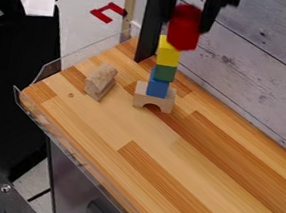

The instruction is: Move the red hexagon to the top of the yellow cube

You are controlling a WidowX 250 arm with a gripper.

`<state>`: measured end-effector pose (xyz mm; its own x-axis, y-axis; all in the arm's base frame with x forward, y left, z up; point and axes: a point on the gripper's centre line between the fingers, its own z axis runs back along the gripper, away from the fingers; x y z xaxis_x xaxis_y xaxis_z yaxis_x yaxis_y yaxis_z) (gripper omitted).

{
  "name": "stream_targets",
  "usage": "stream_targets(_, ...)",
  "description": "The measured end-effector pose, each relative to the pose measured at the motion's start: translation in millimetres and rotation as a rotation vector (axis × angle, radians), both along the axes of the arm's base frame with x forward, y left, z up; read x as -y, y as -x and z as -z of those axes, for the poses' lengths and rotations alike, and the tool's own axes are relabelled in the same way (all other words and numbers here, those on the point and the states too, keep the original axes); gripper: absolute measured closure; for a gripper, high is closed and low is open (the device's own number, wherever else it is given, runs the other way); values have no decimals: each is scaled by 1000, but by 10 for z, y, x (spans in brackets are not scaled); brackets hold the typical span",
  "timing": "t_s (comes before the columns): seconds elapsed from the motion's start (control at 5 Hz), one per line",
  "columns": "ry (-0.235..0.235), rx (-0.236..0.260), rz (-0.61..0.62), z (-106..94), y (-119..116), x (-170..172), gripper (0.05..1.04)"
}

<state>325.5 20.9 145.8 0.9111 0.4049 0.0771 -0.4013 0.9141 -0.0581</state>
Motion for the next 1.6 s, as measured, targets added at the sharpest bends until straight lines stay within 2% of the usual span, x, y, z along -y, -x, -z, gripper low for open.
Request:
stream_targets(0.2,-3,16,-5,-19,-59,-61,380)
stream_targets(0.4,-4,11,0,21,-136,-100,380)
stream_targets(0.8,8,-11,-12,110,-106,-180,380)
stream_targets(1.0,12,-46,-15,203,-73,-201,380)
stream_targets(1.6,0,-90,-7,277,-30,-233,380)
